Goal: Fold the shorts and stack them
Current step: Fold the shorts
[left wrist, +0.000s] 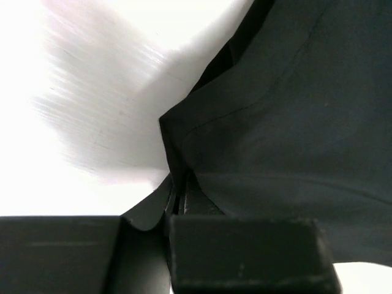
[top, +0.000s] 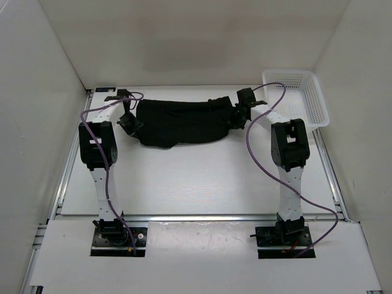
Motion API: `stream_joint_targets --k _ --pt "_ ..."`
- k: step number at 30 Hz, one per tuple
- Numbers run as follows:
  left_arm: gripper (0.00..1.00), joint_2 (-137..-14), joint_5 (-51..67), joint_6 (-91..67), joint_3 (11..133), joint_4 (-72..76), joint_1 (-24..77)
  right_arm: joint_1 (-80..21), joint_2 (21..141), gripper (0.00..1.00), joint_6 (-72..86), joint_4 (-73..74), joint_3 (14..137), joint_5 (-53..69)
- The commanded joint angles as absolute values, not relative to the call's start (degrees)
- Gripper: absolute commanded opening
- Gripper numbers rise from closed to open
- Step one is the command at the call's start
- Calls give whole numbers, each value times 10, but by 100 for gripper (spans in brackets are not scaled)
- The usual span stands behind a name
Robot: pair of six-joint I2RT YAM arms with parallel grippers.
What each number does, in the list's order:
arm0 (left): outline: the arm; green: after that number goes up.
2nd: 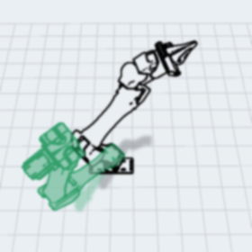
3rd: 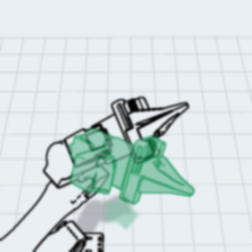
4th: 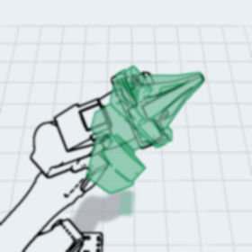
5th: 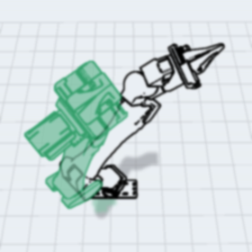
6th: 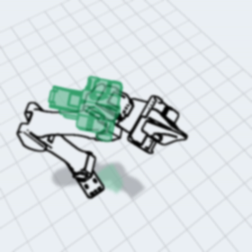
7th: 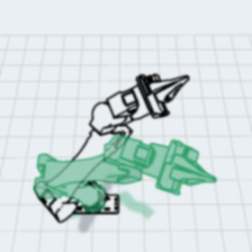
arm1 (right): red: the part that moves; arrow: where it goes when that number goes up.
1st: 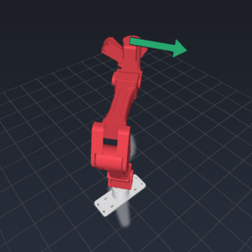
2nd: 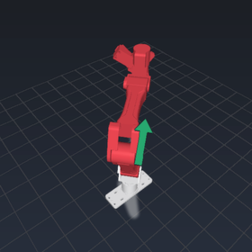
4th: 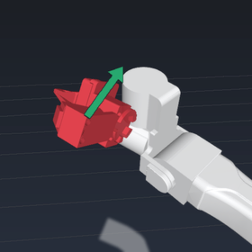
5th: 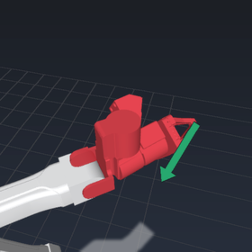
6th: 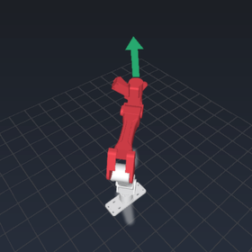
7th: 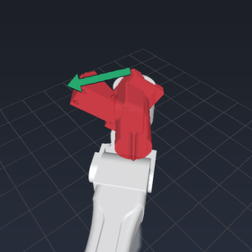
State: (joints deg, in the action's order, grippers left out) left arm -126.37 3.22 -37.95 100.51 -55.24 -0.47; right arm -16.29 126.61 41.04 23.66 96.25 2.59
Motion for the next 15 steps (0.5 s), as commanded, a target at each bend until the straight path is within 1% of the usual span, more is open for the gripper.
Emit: stream_joint_targets --k 1,3,5,6,7,9,10,11,12,13,14,15 --pt "10 -1229 -6 -367 1023 -565 -10 -164 1225 0 401 245 963 6" --pt "10 -1211 -12 -367 994 -565 -15 -164 1202 0 396 269 946 -9" --pt "10 -1178 -12 -367 963 -565 -15 -164 1159 0 396 275 898 -16" --pt "10 -1166 -12 -367 925 -565 -15 -164 1144 0 396 291 876 -21" --pt "10 -1139 -4 -372 903 -559 -15 -164 1112 0 396 291 828 -28" --pt "10 -1108 1 -372 831 -552 -9 -164 1078 0 396 296 772 -33" --pt "10 -1076 8 -377 809 -545 -9 -164 1041 0 396 301 744 -44" --pt "10 -1058 18 -377 785 -545 -9 -164 1021 0 396 301 686 -51" --pt "10 -1040 26 -382 761 -535 -3 -164 1000 0 396 301 656 -51" --pt "10 -1021 35 -389 719 -530 4 -170 958 0 396 301 628 -57" --pt "10 -991 41 -389 702 -530 10 -170 939 12 396 301 581 -57" --pt "10 -976 41 -396 690 -530 15 -170 900 27 396 301 559 -62"
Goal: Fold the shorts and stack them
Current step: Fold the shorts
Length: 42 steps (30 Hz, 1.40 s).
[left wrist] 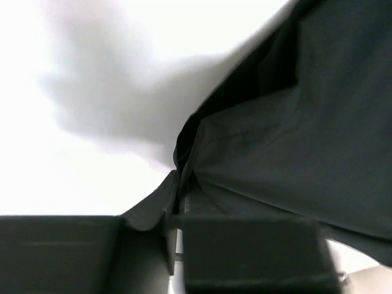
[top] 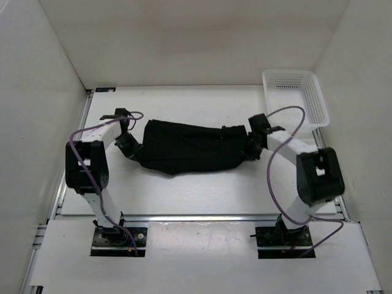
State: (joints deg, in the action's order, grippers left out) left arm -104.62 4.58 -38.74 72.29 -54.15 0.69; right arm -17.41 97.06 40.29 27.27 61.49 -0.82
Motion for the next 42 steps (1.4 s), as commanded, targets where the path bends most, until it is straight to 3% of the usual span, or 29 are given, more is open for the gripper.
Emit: stream_joint_targets --k 1,2,3,5,6,9,10,11,12,15,19,26,29,32,34,35,37,41,42 --pt "21 -963 41 -396 673 -530 21 -175 879 49 396 307 542 -62" --pt "30 -942 47 -396 667 -530 21 -181 858 87 389 312 518 -73" --pt "39 -933 47 -396 667 -530 21 -188 819 99 388 320 511 -83" --pt "68 -926 34 -384 686 -558 21 -188 786 100 369 345 511 -104" --pt "87 -919 27 -376 699 -569 21 -193 763 100 362 354 525 -105" --pt "98 -907 2 -369 754 -601 21 -217 751 100 338 379 578 -128" --pt "98 -907 2 -369 767 -606 26 -224 751 93 332 386 591 -128" --pt "98 -901 -7 -364 791 -606 26 -233 768 80 317 381 605 -128" --pt "98 -901 -14 -364 800 -613 26 -249 779 45 310 375 630 -128" --pt "89 -908 -14 -364 829 -613 26 -256 851 1 294 364 670 -102" --pt "84 -923 -14 -364 840 -613 32 -263 939 0 286 337 739 -96" --pt "84 -951 -14 -358 840 -613 42 -245 1133 0 301 332 820 -148" --pt "85 -957 -14 -344 845 -613 47 -245 1152 0 295 357 843 -174" --pt "87 -957 -28 -331 852 -613 47 -250 1093 0 282 357 843 -174" --pt "89 -969 -28 -326 869 -618 47 -250 1036 11 276 373 848 -179" --pt "89 -969 -28 -326 874 -623 47 -250 1014 25 269 373 848 -179" --pt "89 -985 -28 -326 887 -623 47 -243 956 34 269 386 834 -179" --pt "90 -1011 -28 -321 893 -623 47 -211 889 92 283 411 775 -139" --pt "90 -1016 -28 -321 893 -618 47 -200 876 96 290 411 732 -121"
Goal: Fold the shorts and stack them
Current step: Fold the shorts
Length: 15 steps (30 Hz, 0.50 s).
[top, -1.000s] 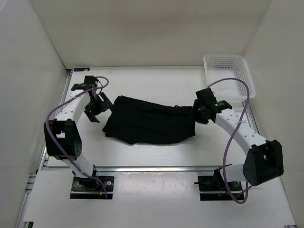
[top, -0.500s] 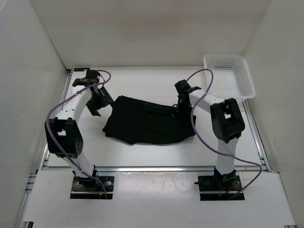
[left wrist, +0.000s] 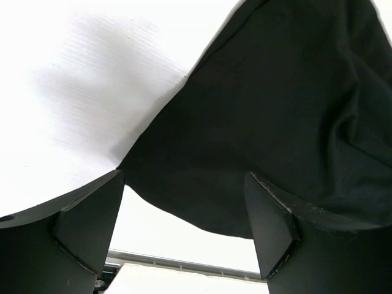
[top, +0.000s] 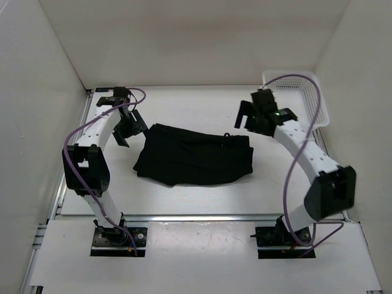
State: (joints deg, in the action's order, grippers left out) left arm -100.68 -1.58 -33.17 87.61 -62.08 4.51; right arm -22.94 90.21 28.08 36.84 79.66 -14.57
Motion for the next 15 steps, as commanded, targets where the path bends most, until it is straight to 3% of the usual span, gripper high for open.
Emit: stream_joint_targets --k 1,10,15 --pt "90 -1016 -28 -321 893 -618 47 -175 850 100 298 411 707 -71" --pt "90 -1016 -23 -316 882 -606 47 -49 768 100 393 304 475 210" --pt "90 -1016 -23 -316 876 -606 47 -29 787 100 481 228 417 271"
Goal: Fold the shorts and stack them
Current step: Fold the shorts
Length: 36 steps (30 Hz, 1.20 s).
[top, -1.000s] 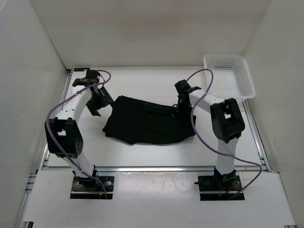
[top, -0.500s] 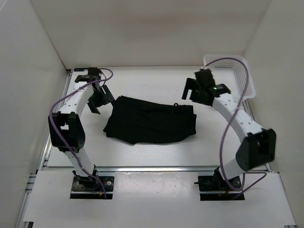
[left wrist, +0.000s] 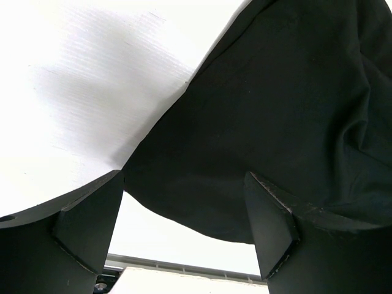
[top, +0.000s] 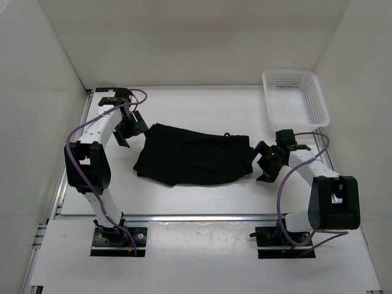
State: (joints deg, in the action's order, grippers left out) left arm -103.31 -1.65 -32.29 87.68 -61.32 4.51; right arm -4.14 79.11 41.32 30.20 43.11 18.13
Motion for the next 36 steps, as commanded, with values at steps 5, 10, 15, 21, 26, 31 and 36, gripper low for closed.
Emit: stream_joint_targets --k 5,10,15,21,26,31,36 --pt "90 -1016 -23 -316 876 -606 47 -18 830 100 527 156 397 276" --pt "90 -1028 -33 -316 876 -601 47 -18 889 94 548 90 392 257" --pt "90 -1048 -23 -330 853 -579 13 -18 917 75 562 61 405 235" --pt "90 -1068 -4 -330 839 -567 -6 -18 937 31 530 93 452 186" --pt "90 -1078 -4 -330 832 -562 -6 -18 937 4 464 156 517 149" --pt "90 -1102 -9 -335 796 -545 -11 -31 925 0 407 213 590 128" --pt "86 -1123 28 -340 784 -525 0 -73 919 0 332 296 697 75"
